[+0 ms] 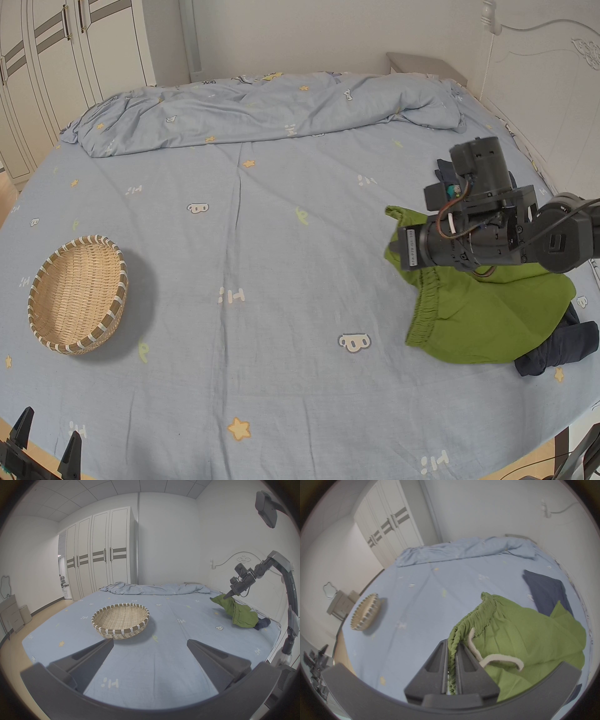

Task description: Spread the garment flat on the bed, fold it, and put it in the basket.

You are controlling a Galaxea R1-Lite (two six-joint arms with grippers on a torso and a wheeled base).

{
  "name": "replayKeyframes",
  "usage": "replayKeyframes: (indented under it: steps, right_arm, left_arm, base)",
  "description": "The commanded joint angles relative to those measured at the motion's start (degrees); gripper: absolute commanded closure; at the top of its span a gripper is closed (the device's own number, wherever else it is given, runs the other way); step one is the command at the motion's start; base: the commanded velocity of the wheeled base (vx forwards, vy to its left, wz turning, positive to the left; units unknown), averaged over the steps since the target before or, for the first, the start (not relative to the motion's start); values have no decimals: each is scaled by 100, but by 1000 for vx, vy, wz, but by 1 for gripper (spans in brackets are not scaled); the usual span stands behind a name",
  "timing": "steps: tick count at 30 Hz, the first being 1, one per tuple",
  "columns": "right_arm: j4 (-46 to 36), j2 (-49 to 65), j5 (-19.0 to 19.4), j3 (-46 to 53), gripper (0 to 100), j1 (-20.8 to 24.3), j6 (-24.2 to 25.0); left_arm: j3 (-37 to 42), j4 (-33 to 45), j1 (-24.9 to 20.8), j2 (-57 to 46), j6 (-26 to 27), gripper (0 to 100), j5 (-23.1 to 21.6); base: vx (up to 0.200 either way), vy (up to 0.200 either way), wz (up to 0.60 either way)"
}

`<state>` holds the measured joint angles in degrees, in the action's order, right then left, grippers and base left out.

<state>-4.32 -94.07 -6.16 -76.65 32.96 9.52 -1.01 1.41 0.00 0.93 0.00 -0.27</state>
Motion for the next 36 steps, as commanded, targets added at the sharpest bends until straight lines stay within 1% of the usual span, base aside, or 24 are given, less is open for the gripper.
replayKeyframes:
  steps: [1, 3, 4, 9, 12, 13, 16, 22, 23, 27, 32, 35, 36]
  right_arm:
    - [-377, -120, -88, -904, 100, 1081, 340]
    - [-395, -137, -88, -957, 100, 1160, 375]
    - [-386, -269, -70, -1150, 100, 1555, 507]
    - [-333, -665, -123, -1677, 100, 2091, 762]
    - [-272, -709, -123, -1800, 100, 2170, 779]
    - [-113, -718, -123, -1827, 100, 2258, 788]
    - [80, -735, -123, -1660, 100, 2276, 841]
    - [98, -885, -114, -1519, 100, 2241, 876]
    - [98, -893, -114, -1519, 0, 2241, 876]
    - [89, -1025, -114, -1510, 0, 2267, 806]
    - [36, -1262, -123, -1414, 0, 2285, 516]
    - [36, -1289, -131, -1414, 0, 2285, 507]
    - [36, -1324, -211, -1387, 0, 2241, 533]
  left_arm:
    - [40, -1, 0, -84, 0, 0, 0]
    - [40, -1, 0, -84, 0, 0, 0]
    - [40, -1, 0, -84, 0, 0, 0]
    - [40, -1, 0, -84, 0, 0, 0]
    - [40, -1, 0, -84, 0, 0, 0]
    - [40, -1, 0, -84, 0, 0, 0]
    - [40, -1, 0, -84, 0, 0, 0]
    - [40, -1, 0, -84, 18, 0, 9]
    - [40, -1, 0, -84, 9, 0, 9]
    - [40, -1, 0, -84, 9, 0, 9]
    - [40, -1, 0, -84, 18, 0, 0]
    - [40, -1, 0, -84, 18, 0, 0]
    - [40, -1, 0, -84, 0, 0, 9]
  base:
    - [0, 0, 0]
    - [0, 0, 0]
    - [0, 0, 0]
    - [0, 0, 0]
    - [0, 0, 0]
    - [0, 0, 0]
    - [0, 0, 0]
    - [0, 0, 0]
    - [0, 0, 0]
    - [0, 0, 0]
    - [0, 0, 0]
    - [0, 0, 0]
    - [0, 0, 0]
